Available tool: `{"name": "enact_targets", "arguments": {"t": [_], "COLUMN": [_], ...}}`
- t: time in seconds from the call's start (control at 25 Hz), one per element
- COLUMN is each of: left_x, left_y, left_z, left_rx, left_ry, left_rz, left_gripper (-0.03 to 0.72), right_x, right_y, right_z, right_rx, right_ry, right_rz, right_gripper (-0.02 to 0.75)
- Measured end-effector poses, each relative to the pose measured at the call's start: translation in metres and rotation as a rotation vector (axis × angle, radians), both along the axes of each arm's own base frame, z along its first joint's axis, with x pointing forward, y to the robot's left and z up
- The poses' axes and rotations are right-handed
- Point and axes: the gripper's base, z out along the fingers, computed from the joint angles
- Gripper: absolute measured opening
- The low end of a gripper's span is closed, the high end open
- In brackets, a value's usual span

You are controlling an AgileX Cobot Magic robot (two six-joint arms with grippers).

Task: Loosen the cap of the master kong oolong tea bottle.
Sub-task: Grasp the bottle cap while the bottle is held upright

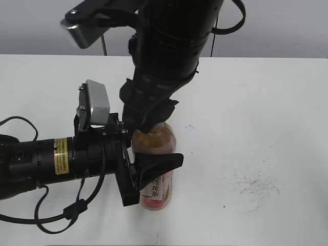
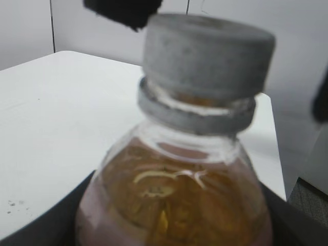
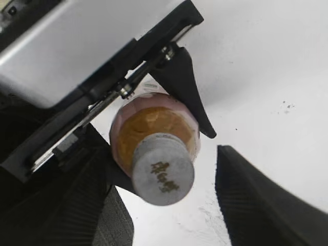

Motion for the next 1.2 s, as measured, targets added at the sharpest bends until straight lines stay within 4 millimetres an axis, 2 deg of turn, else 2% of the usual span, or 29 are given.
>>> {"name": "enact_targets", "arguments": {"t": [0.16,0.32,0.44,0.56,0.68,1.04,1.2], "left_x": [0.0000,0.0004,0.0005,0.0005,0.0005,0.0002,0.0003], "left_y": [0.0000,0.0001,0.0001,0.0001,0.0001,-0.0001,-0.0001], "left_z": [0.0000,0.0001,0.0000,0.0000,-0.0001,-0.0001,-0.0001], "left_rx": [0.000,-0.002,-0.001,-0.001,0.000,0.003,0.002], "left_ry": [0.000,0.003,0.003,0.003,0.002,-0.007,-0.007], "left_rz": [0.000,0.005,0.006,0.006,0.006,0.003,0.004], "left_gripper": [0.445,0.445,0.445,0.445,0.445,0.445,0.445], "right_x": [0.0033,0.0048,0.0046,0.0049,0.0042,0.0014,0.0008], "right_y": [0.0027,0.0020,0.0019,0.0019,0.0024,0.0050,0.0054], "right_z": [-0.0088,-0.0109,-0.0110,-0.0109,-0.0109,-0.0106,-0.0106], "right_rx": [-0.025,-0.043,-0.049,-0.067,-0.086,-0.164,-0.170], "right_ry": [0.006,-0.002,-0.007,-0.035,-0.065,-0.207,-0.227], "right_rz": [0.001,0.003,0.030,0.130,0.295,0.939,1.036], "right_gripper": [0.446,0.279,0.276,0.276,0.278,0.283,0.283]}}
